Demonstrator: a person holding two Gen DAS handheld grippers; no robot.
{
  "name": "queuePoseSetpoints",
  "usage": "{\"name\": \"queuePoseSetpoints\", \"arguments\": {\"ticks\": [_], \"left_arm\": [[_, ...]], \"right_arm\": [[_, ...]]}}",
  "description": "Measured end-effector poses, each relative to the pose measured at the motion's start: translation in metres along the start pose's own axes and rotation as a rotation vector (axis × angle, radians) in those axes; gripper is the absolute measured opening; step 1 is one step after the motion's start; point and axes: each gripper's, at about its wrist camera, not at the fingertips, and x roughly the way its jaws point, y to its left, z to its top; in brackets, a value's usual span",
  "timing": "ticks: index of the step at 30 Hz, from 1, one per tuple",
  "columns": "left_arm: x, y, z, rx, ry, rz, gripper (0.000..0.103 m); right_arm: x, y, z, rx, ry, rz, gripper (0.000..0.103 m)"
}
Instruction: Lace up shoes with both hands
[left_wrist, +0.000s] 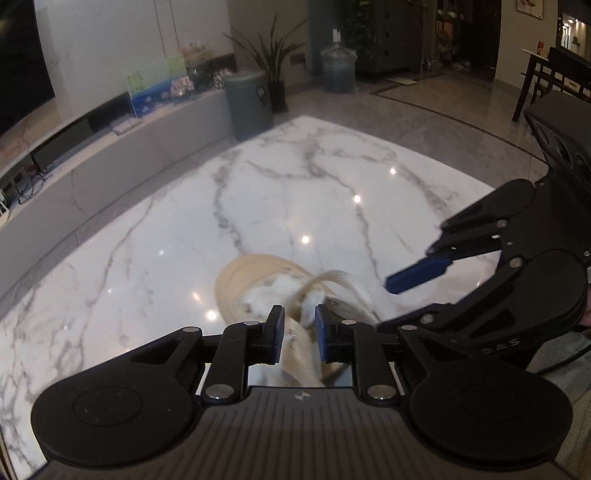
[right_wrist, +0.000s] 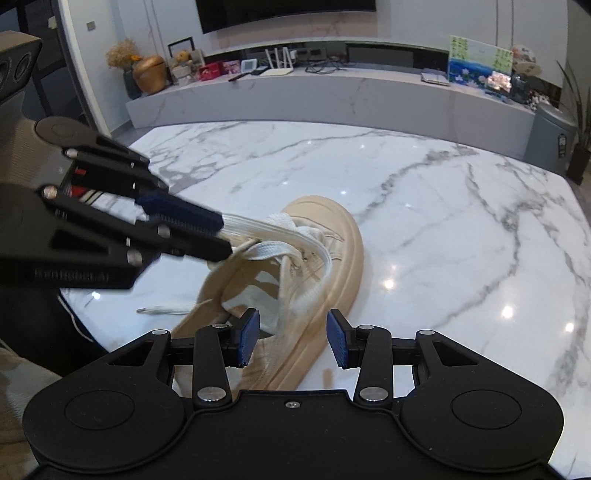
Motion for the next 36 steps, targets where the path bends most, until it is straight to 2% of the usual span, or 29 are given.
{"name": "queuePoseSetpoints", "arguments": {"ticks": [1, 3, 8, 11, 14, 19, 21, 23, 25, 29, 36], "left_arm": [[0.000, 0.003, 0.001, 0.007, 0.000, 0.013, 0.026], [0.006, 0.010, 0.003, 0.019, 0.012, 0.024, 0.026], [0.018, 0.015, 0.002, 0.007, 0.039, -0.005, 0.026], [0.022, 0.020, -0.004, -0.024, 0.059, 0.008, 0.026], [0.025, 0.028, -0.011, -0.063, 0.077, 0.010, 0.026], [0.027, 0.032, -0.020, -0.085, 0.096, 0.003, 0.026], [0.029, 0.033, -0.022, -0.090, 0.101, 0.004, 0.026], [0.029, 0.033, -0.024, -0.090, 0.106, 0.007, 0.026], [0.026, 0.033, -0.025, -0.090, 0.102, 0.010, 0.026], [0.016, 0.032, -0.023, -0.076, 0.078, 0.011, 0.026], [-0.005, 0.015, -0.009, 0.042, 0.034, 0.015, 0.026]], "right_arm": [[-0.001, 0.000, 0.000, 0.002, 0.003, 0.005, 0.039], [-0.003, -0.002, 0.002, 0.012, 0.005, 0.013, 0.039], [0.000, -0.007, 0.006, 0.049, 0.011, 0.002, 0.036], [0.003, -0.012, 0.007, 0.091, 0.022, 0.016, 0.028], [0.005, -0.016, 0.008, 0.115, 0.021, -0.001, 0.028], [0.011, -0.021, 0.012, 0.141, 0.029, 0.020, 0.028], [0.014, -0.021, 0.014, 0.142, 0.032, 0.025, 0.022], [0.017, -0.021, 0.015, 0.152, 0.044, 0.034, 0.010], [0.020, -0.022, 0.015, 0.159, 0.052, 0.045, 0.006], [0.017, -0.020, 0.015, 0.136, 0.045, 0.030, 0.003], [-0.001, -0.011, 0.021, 0.026, -0.003, -0.014, 0.003]]}}
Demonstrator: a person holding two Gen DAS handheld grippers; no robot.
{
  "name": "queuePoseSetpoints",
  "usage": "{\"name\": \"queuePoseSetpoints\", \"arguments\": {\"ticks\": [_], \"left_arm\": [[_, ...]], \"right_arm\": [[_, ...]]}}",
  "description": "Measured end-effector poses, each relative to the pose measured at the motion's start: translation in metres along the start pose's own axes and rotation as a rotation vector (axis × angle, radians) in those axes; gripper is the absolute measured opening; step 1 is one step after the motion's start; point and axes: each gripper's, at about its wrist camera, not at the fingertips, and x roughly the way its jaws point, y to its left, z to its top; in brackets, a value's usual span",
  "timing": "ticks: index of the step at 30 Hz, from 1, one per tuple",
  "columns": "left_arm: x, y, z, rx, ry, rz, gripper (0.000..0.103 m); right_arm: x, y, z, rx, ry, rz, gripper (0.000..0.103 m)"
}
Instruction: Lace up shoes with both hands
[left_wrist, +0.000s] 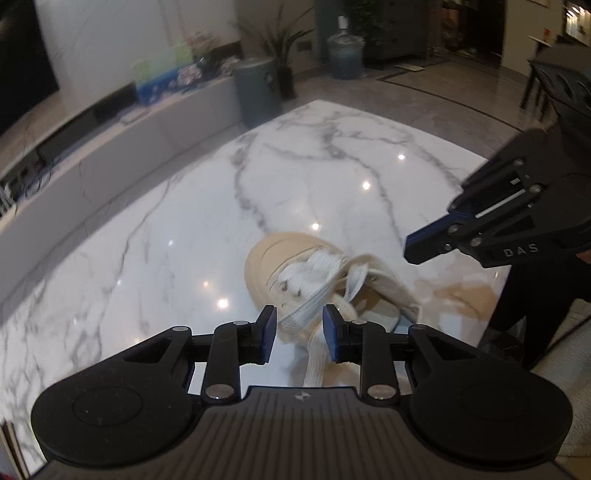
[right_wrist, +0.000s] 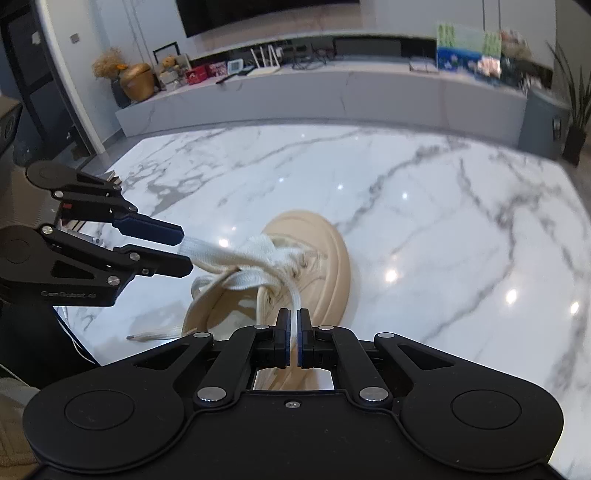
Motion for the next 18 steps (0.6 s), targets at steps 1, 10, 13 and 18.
{"name": "queuePoseSetpoints", "arguments": {"ticks": [1, 10, 13, 18], "left_arm": [[0.000, -0.002, 0.001, 0.013, 0.000, 0.004, 0.026], [0.000, -0.008, -0.002, -0.013, 0.005, 0.027, 0.026], [-0.001, -0.008, -0.005, -0.029, 0.004, 0.033, 0.026], [0.002, -0.011, -0.006, -0.056, 0.006, 0.028, 0.026]], "right_arm": [[-0.002, 0.001, 0.000, -0.012, -0.004, -0.002, 0.003], [0.019, -0.016, -0.002, 0.116, 0.014, 0.011, 0.019], [0.028, -0.017, -0.002, 0.120, 0.012, 0.020, 0.019], [0.039, -0.013, -0.002, 0.080, 0.017, 0.017, 0.019]]}}
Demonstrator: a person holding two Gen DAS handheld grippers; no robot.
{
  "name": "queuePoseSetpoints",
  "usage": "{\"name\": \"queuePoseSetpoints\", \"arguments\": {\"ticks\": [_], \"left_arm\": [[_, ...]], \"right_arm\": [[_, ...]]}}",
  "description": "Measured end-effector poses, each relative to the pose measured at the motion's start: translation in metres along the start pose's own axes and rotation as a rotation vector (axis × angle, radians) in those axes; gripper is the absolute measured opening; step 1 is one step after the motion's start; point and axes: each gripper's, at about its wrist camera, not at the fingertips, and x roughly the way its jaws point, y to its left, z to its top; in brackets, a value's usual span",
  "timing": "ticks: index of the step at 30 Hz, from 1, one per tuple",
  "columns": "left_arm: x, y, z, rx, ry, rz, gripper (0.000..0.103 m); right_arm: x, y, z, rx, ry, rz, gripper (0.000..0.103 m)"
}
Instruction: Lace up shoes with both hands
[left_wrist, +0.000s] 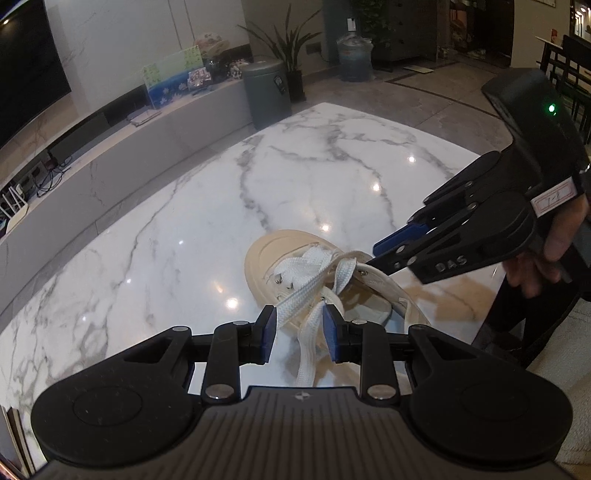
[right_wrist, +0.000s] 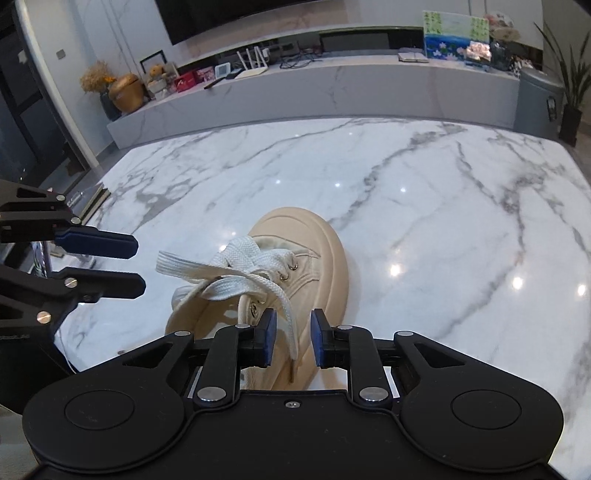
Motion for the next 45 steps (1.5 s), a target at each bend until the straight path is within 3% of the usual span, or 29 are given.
{"name": "queuePoseSetpoints", "arguments": {"ticks": [13, 16, 17, 27, 38, 45], "left_arm": [[-0.004, -0.008, -0.001, 0.006, -0.001, -0.003, 0.026], [-0.005, -0.011, -0.001, 0.017, 0.001, 0.002, 0.026], [-0.005, -0.011, -0.001, 0.019, 0.001, 0.003, 0.026], [-0.013, -0.013, 0.001, 0.068, -0.022, 0.002, 0.026], [-0.020, -0.015, 0.001, 0.134, -0.017, -0.029, 0.026], [-0.011, -0.027, -0.004, 0.265, 0.021, -0.052, 0.026]], "right_arm": [[0.011, 0.004, -0.002, -0.032, -0.012, -0.046, 0.019], [0.009, 0.008, -0.004, -0.052, -0.024, -0.049, 0.005], [0.007, 0.009, -0.004, -0.060, -0.034, -0.055, 0.004], [-0.022, 0.043, -0.004, -0.319, -0.122, -0.117, 0.003], [-0.022, 0.090, -0.019, -0.616, -0.108, -0.109, 0.002], [-0.017, 0.095, -0.023, -0.664, -0.087, -0.095, 0.002]]}}
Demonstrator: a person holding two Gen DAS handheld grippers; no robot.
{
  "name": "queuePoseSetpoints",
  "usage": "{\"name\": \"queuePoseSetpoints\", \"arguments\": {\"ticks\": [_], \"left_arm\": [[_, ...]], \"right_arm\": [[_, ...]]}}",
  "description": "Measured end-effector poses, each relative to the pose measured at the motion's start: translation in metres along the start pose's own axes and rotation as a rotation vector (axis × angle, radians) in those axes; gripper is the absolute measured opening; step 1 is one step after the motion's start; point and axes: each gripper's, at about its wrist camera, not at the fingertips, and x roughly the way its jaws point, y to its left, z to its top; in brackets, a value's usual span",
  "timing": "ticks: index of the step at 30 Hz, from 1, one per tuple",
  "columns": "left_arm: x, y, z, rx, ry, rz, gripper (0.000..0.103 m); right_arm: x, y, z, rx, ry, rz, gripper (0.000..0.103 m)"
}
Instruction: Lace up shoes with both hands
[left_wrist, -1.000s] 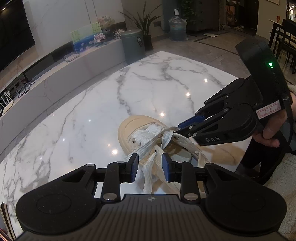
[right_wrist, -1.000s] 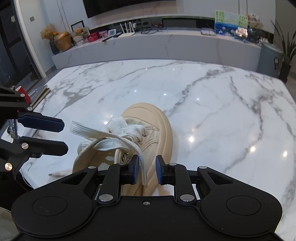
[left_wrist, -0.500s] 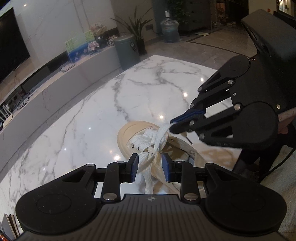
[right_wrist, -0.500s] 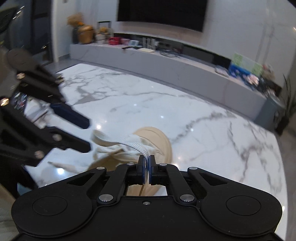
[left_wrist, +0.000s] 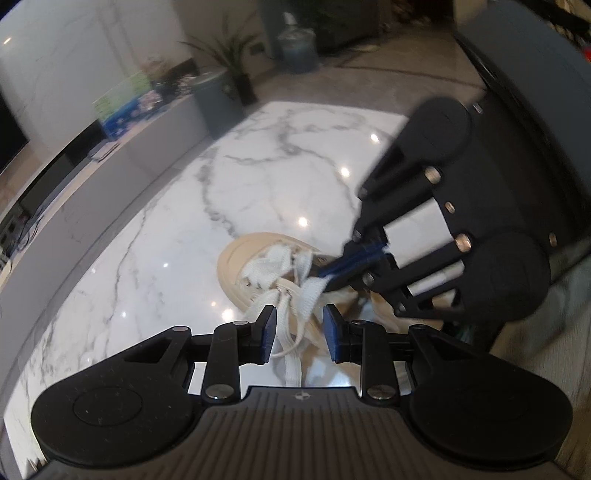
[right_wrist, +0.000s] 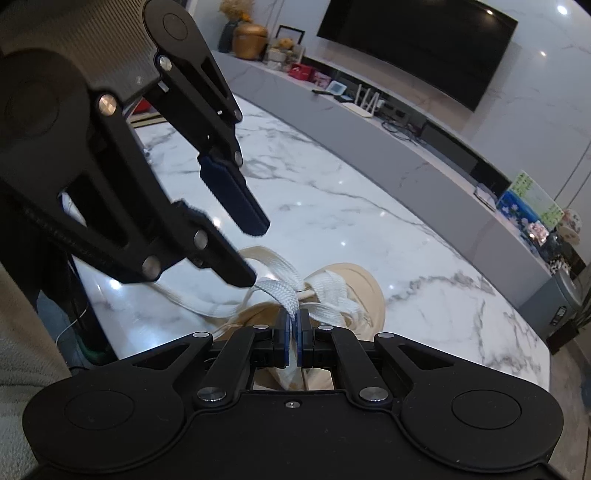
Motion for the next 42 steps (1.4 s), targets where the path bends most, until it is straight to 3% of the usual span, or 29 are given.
{"name": "queuePoseSetpoints", "arguments": {"ticks": [8, 15, 25, 37, 42], "left_arm": [[0.016, -0.004, 0.009, 0.076, 0.002, -0.001, 0.026], [0.027, 0.003, 0.011, 0.034, 0.008, -0.034, 0.001], [0.022, 0.015, -0.001, -0.039, 0.031, -0.033, 0.001], [0.021, 0.015, -0.004, -0.042, 0.054, -0.033, 0.002], [0.019, 0.004, 0.001, 0.034, 0.038, 0.001, 0.015]], "right_arm": [[-0.002, -0.002, 0.003, -0.051, -0.002, 0.017, 0.002], [0.001, -0.005, 0.001, -0.063, 0.006, 0.001, 0.002], [0.007, -0.010, -0.004, -0.026, 0.033, -0.002, 0.003], [0.007, -0.012, -0.009, 0.035, 0.035, 0.017, 0.002], [0.004, -0.008, -0.009, 0.007, 0.034, 0.013, 0.002]]}}
